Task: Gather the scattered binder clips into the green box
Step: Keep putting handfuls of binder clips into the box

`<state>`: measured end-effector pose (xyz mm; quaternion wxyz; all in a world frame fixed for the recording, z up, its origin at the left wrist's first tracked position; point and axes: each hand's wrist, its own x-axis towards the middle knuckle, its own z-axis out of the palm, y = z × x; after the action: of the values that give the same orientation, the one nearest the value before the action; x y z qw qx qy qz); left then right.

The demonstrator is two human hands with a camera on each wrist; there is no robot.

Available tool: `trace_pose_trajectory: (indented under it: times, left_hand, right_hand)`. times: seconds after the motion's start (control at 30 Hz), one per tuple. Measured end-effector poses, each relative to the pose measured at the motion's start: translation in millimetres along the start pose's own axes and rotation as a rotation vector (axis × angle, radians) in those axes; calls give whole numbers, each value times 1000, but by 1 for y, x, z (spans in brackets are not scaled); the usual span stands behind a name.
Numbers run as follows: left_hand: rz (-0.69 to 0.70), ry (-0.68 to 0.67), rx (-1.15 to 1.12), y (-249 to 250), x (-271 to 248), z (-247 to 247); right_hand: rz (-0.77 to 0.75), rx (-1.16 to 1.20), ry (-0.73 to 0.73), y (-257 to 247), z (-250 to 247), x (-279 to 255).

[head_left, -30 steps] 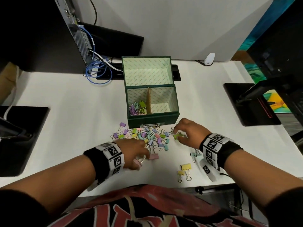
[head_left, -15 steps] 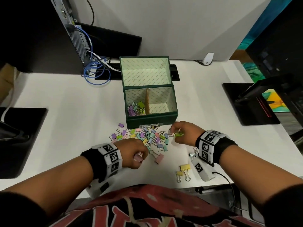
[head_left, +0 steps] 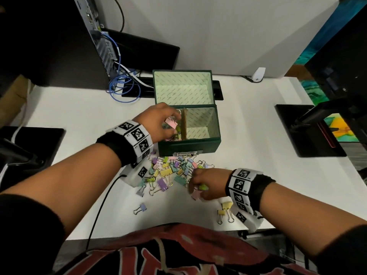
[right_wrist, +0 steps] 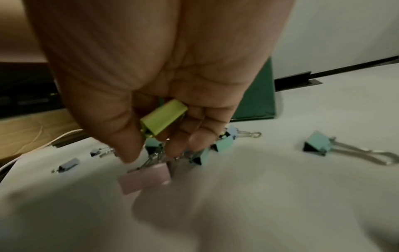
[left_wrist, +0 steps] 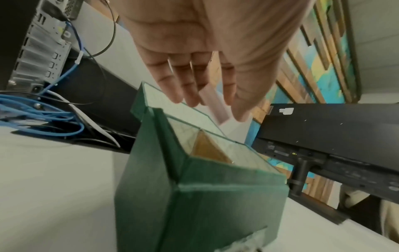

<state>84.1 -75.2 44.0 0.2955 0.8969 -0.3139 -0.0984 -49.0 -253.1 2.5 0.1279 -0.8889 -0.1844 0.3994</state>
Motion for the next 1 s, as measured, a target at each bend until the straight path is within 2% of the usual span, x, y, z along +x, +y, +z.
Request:
trace_pose_trajectory:
  times: [0.2, 0.23, 0.3, 0.4, 0.5, 0.57, 0.73, 0.83, 0.93, 1.0]
  left_hand:
    - [21, 2, -42, -14, -26, 9]
    - [43, -42, -2, -13, -35, 10]
    - [86, -221, 110, -11, -52, 16]
    - [55, -495, 265, -16, -70, 36]
    - [15, -616, 361, -23, -81, 56]
    - [5, -642, 382, -24, -84, 64]
    - [4, -619, 410, -24, -83, 76]
    - [-15, -608, 408, -24, -81, 77]
    - [-30, -597, 380, -24, -80, 75]
    - [-45, -580, 330, -25, -81, 74]
  right_hand:
    - [-55, -163, 42, 1, 6, 12]
    - [-71, -185, 56, 1, 7, 14]
    - [-91, -229, 80, 1, 9, 15]
    - [-120, -255, 99, 0, 9, 18]
    - [-121, -218, 77, 0, 5, 18]
    - [-87, -84, 76, 2, -4, 14]
    - [-53, 297, 190, -3, -55, -11]
    - [-84, 482, 340, -12, -89, -17]
    - [-85, 453, 531, -15, -107, -9]
    - [-46, 369, 591, -17, -110, 1]
